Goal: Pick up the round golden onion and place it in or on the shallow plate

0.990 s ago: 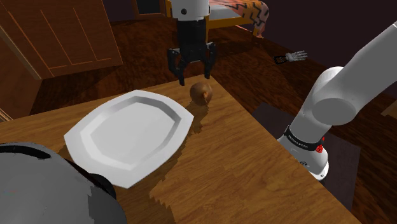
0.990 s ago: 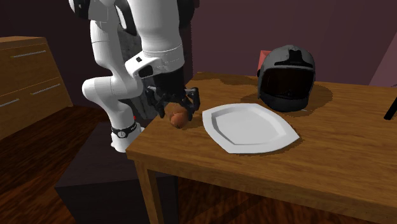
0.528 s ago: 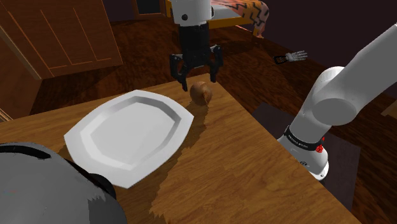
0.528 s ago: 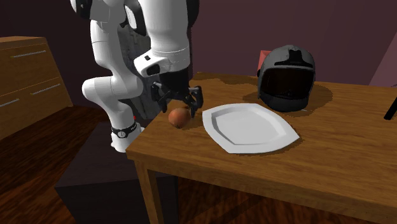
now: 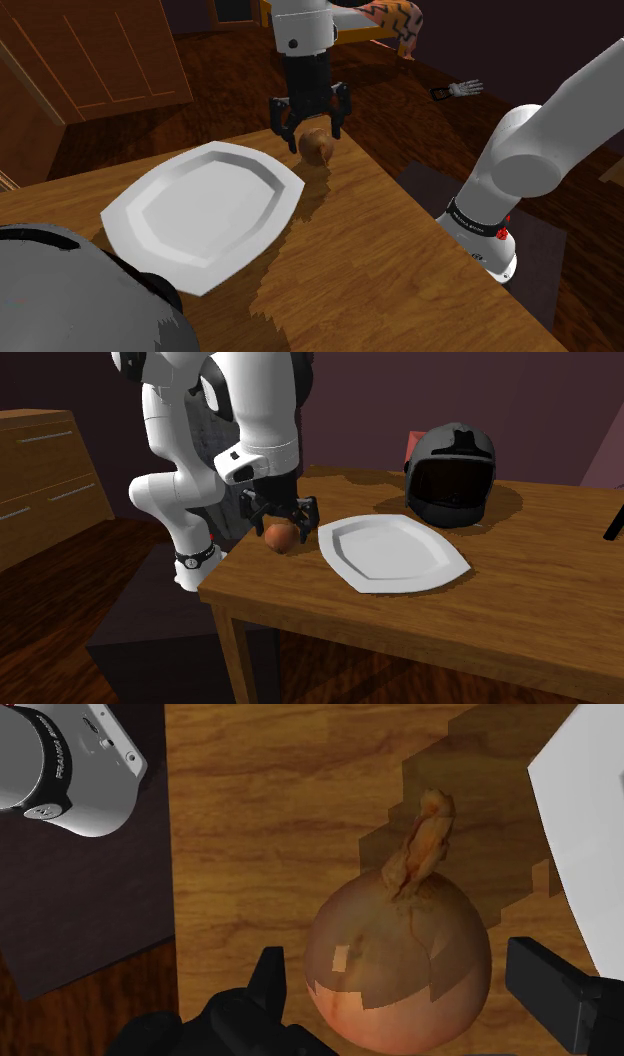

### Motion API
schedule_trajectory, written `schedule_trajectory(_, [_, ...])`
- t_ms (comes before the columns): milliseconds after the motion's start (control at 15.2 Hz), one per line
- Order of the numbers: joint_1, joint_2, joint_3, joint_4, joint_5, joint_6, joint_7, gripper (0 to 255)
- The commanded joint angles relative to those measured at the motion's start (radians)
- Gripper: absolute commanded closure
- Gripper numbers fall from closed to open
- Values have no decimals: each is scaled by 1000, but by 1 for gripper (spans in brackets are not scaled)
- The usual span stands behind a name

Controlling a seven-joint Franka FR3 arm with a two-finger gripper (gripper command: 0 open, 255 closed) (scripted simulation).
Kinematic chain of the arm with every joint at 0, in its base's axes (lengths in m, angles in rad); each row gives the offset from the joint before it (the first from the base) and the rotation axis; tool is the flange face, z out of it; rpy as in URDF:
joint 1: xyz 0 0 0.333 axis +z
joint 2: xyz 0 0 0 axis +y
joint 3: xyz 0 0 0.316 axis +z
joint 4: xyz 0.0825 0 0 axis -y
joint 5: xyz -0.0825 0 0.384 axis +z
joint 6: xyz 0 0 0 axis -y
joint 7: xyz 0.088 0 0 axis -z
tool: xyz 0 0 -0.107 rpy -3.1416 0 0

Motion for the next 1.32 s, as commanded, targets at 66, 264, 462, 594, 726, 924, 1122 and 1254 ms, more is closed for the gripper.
schedule_trajectory(66, [0,0,0,0,0,0,0,0])
schedule_trajectory(264, [0,0,0,0,0,0,0,255])
schedule_trajectory(462, [0,0,0,0,0,0,0,255])
schedule_trajectory(594, [0,0,0,0,0,0,0,255])
schedule_trajectory(726, [0,0,0,0,0,0,0,255])
schedule_trajectory(924, [-1,-5,-6,36,-3,-40,5,255])
schedule_trajectory(1122, [-3,-7,-11,73,-6,-80,10,255])
schedule_trajectory(1254, [-4,-8,-15,99,-8,-106,13,255])
